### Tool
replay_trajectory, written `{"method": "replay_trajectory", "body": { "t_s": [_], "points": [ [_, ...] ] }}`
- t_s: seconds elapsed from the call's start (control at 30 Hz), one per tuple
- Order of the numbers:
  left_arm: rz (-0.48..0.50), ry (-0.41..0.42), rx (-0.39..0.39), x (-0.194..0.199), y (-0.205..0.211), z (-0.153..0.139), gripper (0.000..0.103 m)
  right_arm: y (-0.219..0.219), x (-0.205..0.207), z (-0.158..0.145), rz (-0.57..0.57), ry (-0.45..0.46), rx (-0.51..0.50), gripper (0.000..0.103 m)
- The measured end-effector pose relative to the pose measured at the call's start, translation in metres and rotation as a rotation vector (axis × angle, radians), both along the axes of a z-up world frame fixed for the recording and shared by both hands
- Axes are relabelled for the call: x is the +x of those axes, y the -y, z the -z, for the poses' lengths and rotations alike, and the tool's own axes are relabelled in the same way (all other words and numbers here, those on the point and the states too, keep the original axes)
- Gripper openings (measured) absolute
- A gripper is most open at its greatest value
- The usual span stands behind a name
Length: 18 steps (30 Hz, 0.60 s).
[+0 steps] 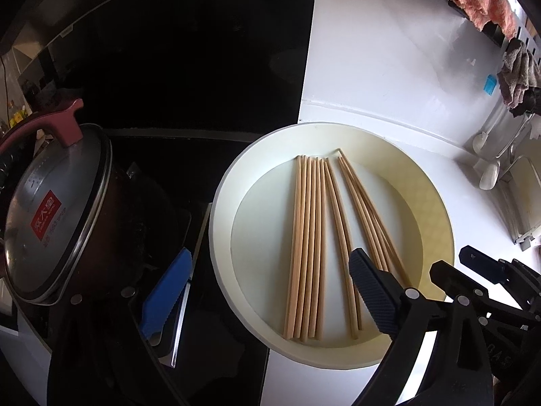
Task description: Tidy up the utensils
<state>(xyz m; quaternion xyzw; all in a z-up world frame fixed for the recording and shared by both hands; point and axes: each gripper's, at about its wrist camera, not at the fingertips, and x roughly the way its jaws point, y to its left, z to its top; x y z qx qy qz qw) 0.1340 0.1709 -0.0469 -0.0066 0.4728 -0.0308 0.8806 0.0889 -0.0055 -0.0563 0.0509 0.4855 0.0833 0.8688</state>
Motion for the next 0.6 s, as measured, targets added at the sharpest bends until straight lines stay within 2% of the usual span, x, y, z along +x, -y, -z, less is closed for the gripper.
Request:
{"method": "replay_trajectory", "body": {
  "t_s": [0.6],
  "points": [
    [-0.002,-0.005,0.011,0.0038,-0.0028,-0.0017,0.092,0.0012,-0.0008,-0.0069,0.01,0.013,-0.009,0.053]
  ]
}}
